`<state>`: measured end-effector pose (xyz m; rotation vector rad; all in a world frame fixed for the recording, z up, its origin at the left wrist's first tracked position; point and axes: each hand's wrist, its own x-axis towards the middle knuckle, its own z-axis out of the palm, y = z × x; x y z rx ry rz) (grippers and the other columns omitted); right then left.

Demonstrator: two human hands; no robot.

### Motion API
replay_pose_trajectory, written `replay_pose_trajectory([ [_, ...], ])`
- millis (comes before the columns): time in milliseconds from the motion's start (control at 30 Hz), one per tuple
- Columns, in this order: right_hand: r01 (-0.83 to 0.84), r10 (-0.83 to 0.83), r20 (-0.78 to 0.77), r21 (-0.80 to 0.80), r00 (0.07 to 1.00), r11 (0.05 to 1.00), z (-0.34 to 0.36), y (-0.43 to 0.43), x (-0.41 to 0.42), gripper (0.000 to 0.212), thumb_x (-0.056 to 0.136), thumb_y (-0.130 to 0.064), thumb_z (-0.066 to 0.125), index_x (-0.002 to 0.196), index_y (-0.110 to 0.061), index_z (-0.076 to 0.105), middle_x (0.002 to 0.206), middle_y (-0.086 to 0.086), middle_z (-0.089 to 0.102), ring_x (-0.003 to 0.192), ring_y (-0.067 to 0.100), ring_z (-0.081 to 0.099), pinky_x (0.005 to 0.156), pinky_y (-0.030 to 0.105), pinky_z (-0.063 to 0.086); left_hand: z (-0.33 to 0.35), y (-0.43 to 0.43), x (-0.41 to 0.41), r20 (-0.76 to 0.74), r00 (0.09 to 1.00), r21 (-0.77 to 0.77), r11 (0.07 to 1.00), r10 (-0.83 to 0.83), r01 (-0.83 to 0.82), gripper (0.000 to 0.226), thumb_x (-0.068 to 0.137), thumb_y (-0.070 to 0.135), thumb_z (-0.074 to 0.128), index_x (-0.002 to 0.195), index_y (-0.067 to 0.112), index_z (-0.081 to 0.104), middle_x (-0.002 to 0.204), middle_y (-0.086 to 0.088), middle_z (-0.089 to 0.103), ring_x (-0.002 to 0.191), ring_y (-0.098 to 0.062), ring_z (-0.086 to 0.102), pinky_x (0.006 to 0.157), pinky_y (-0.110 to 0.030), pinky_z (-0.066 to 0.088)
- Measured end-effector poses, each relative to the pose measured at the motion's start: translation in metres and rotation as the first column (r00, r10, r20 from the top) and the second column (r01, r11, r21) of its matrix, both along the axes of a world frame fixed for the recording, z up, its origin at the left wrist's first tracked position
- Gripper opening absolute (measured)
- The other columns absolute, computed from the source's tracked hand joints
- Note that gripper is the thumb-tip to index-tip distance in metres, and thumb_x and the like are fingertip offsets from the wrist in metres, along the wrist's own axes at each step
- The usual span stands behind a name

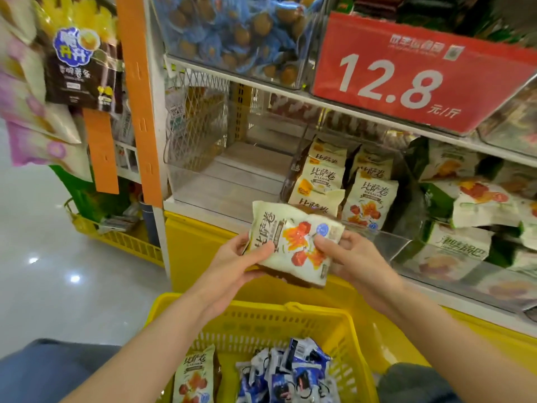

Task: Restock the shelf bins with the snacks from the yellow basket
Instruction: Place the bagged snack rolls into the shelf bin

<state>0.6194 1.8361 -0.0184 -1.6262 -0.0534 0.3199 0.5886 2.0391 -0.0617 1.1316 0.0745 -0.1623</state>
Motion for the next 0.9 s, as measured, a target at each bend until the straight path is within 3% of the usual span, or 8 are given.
replay_pose_trajectory([
  [133,-0.111,0.090,-0.076,-0.339,0.993,0.934,-0.020,-0.005,-0.011,0.071,0.071,-0.029,0.079,0.130,-0.011,0.043,0.115,-0.002,0.066,0.099,0.008,0.064,0.078,0.022,0.055,0.004,0.000,-0.002,0.078,0.979,0.256,0.945,0.189,-0.203,0.042,0.069,0.012,0.077,0.106,0.022,0.061,0.098,0.001,0.071,0.089,-0.011,0.067,0.070,-0.023,0.053],
  [233,0.002,0.140,0.195,-0.591,0.971,0.806,-0.021,-0.008,-0.015,0.097,0.063,-0.043,0.080,0.140,-0.028,0.022,0.137,-0.013,0.039,0.124,-0.001,0.039,0.095,0.011,0.035,0.011,0.001,-0.005,0.280,0.955,0.488,0.843,0.096,-0.228,0.041,0.068,0.013,0.080,0.100,0.032,0.061,0.091,0.014,0.069,0.084,0.002,0.065,0.064,-0.013,0.051],
  [333,-0.002,0.384,0.446,-0.651,0.808,0.759,-0.014,-0.009,-0.022,0.093,0.063,-0.053,0.073,0.131,-0.053,0.011,0.129,-0.044,0.016,0.122,-0.027,0.017,0.097,-0.006,0.015,0.012,-0.007,-0.011,0.349,0.935,0.623,0.760,-0.058,-0.186,0.046,0.066,0.020,0.082,0.099,0.040,0.056,0.090,0.025,0.065,0.083,0.009,0.062,0.062,-0.007,0.047],
  [500,0.100,0.606,0.471,-0.834,0.641,0.542,-0.010,-0.015,-0.023,0.065,0.074,-0.054,0.066,0.132,-0.037,0.040,0.127,-0.028,0.040,0.115,-0.011,0.040,0.087,0.003,0.029,0.002,-0.030,-0.012,0.292,0.931,0.789,0.606,-0.220,-0.104,0.051,0.067,0.035,0.080,0.096,0.051,0.040,0.096,0.025,0.058,0.086,0.014,0.056,0.068,-0.011,0.049],
  [633,0.099,0.558,0.432,-0.844,0.709,0.528,-0.004,-0.031,-0.022,0.063,0.071,-0.054,0.069,0.127,-0.037,0.047,0.113,-0.024,0.054,0.104,-0.004,0.050,0.078,0.005,0.034,0.012,-0.048,-0.003,0.281,0.895,0.869,0.487,-0.345,-0.085,0.060,0.065,0.052,0.073,0.104,0.059,0.027,0.115,0.031,0.048,0.100,0.012,0.048,0.082,-0.013,0.043],
  [767,0.226,0.447,0.503,-0.812,0.740,0.539,0.031,-0.054,-0.012,0.051,0.069,-0.049,0.070,0.116,-0.036,0.054,0.099,-0.025,0.058,0.088,-0.007,0.055,0.073,0.009,0.046,0.038,-0.066,0.021,0.415,0.842,0.836,0.510,-0.345,-0.203,0.071,0.066,0.075,0.041,0.129,0.043,0.029,0.128,0.021,0.047,0.109,0.007,0.045,0.090,-0.021,0.044],
  [833,0.330,0.326,0.573,-0.755,0.752,0.567,0.056,-0.071,-0.003,0.044,0.067,-0.048,0.068,0.107,-0.042,0.051,0.089,-0.028,0.058,0.075,-0.007,0.057,0.056,0.009,0.045,0.046,-0.072,0.040,0.484,0.827,0.799,0.529,-0.286,-0.284,0.066,0.078,0.070,0.029,0.132,0.033,0.035,0.130,0.014,0.049,0.112,0.002,0.046,0.094,-0.026,0.046],
  [900,0.449,0.183,0.659,-0.664,0.730,0.598,0.076,-0.088,0.010,0.041,0.069,-0.045,0.068,0.105,-0.042,0.048,0.083,-0.031,0.054,0.072,-0.013,0.056,0.052,0.009,0.042,0.046,-0.077,0.058,0.504,0.815,0.829,0.423,-0.286,-0.365,0.050,0.092,0.052,0.028,0.133,0.025,0.040,0.130,0.008,0.048,0.118,-0.004,0.044,0.100,-0.028,0.040],
])
